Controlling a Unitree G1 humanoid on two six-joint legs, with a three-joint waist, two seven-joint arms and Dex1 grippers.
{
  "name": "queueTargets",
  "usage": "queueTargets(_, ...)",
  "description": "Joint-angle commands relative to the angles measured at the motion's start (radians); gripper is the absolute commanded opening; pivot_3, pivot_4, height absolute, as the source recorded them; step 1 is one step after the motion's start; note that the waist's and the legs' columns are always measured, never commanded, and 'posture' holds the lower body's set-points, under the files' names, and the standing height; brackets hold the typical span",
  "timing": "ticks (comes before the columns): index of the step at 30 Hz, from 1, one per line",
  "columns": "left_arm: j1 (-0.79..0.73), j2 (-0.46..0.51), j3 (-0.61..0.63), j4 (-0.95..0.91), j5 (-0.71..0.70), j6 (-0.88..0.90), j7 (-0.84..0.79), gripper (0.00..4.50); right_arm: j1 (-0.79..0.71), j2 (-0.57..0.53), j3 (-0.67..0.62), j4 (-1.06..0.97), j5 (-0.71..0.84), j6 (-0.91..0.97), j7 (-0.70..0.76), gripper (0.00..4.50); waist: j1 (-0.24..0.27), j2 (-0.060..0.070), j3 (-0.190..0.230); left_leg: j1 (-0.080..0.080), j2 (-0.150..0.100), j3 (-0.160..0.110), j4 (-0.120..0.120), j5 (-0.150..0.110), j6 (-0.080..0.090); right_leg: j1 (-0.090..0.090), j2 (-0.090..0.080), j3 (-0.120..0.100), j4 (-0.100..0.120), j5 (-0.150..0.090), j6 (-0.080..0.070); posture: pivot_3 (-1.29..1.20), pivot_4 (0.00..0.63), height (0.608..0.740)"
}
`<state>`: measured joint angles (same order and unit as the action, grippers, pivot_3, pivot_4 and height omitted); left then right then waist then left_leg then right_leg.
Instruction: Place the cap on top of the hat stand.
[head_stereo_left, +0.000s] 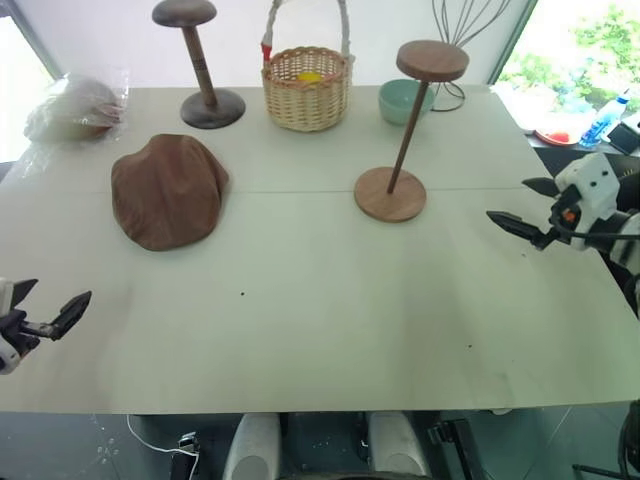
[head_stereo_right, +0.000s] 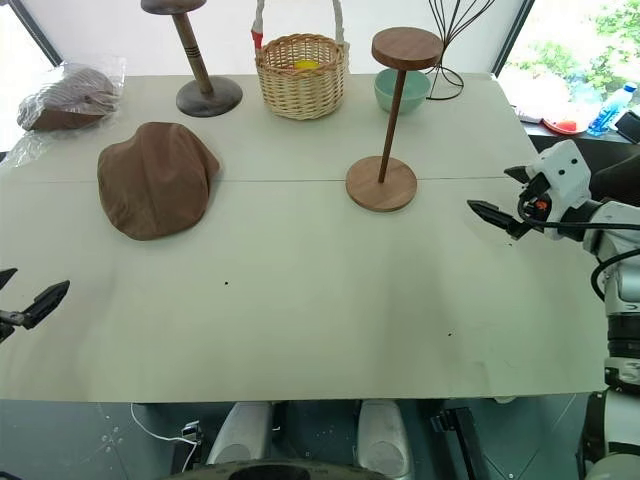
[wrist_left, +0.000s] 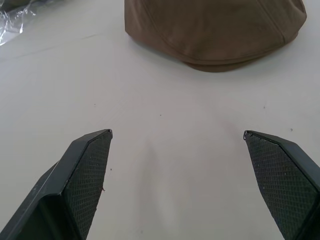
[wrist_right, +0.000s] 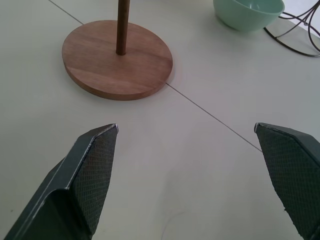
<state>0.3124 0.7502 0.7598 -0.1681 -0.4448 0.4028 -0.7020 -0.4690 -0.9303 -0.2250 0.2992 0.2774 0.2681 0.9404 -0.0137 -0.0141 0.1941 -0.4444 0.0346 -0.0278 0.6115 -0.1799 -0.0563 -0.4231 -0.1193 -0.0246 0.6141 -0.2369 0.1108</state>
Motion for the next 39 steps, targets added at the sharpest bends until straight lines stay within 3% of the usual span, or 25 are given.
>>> queueTargets(1, -0.006, 0.014, 0.010, -0.029, 0.002, -0.017, -0.003, 4.43, -0.021, -0.004, -0.016, -0.007, 0.000, -0.023, -0.004, 4.49, 0.000, 0.000, 0.000, 0.000, 0.000, 0.000, 0.000, 0.000, 0.000, 0.000, 0.000, 0.000, 0.000, 0.000, 0.000, 0.00, 0.150, 0.728)
queueTargets(14, -0.062, 0.019, 0.000, -0.006, -0.001, -0.015, -0.007, 4.43, -0.028, -0.012, -0.023, -0.034, 0.022, 0.020, -0.005, 4.49, 0.000, 0.000, 0.000, 0.001, 0.000, 0.000, 0.001, 0.000, 0.000, 0.000, 0.000, 0.000, 0.003, 0.000, 0.000, 0.00, 0.150, 0.728)
queueTargets(22, -0.086, 0.079, -0.076, -0.066, 0.097, -0.130, -0.035, 4.43, -0.045, -0.107, -0.034, -0.274, 0.150, 0.213, 0.136, 4.49, 0.001, 0.001, 0.000, 0.001, 0.000, 0.000, 0.001, 0.000, 0.000, 0.000, 0.001, 0.000, 0.004, 0.000, 0.000, 0.00, 0.150, 0.728)
queueTargets(29, -0.174, 0.139, -0.250, 0.001, 0.332, -0.387, 0.004, 4.43, -0.084, -0.203, -0.049, -0.575, 0.430, 0.489, 0.257, 4.49, 0.003, 0.001, 0.000, 0.001, 0.001, 0.000, 0.001, 0.000, 0.000, -0.001, 0.001, 0.000, 0.004, 0.000, 0.000, 0.00, 0.150, 0.728)
queueTargets(34, -0.260, 0.153, -0.419, 0.092, 0.523, -0.557, 0.066, 4.43, -0.210, -0.165, -0.069, -0.674, 0.637, 0.671, 0.147, 4.49, 0.002, 0.001, 0.000, 0.000, 0.001, 0.002, 0.001, 0.000, 0.000, -0.001, 0.000, 0.001, 0.003, 0.001, -0.001, 0.00, 0.150, 0.728)
queueTargets(39, -0.358, 0.149, -0.568, 0.173, 0.694, -0.585, 0.146, 4.43, -0.251, -0.159, -0.063, -0.711, 0.712, 0.729, 0.091, 4.49, 0.004, 0.001, 0.000, 0.000, 0.002, 0.002, 0.001, 0.000, 0.000, -0.002, 0.001, 0.001, 0.004, 0.001, -0.001, 0.00, 0.150, 0.728)
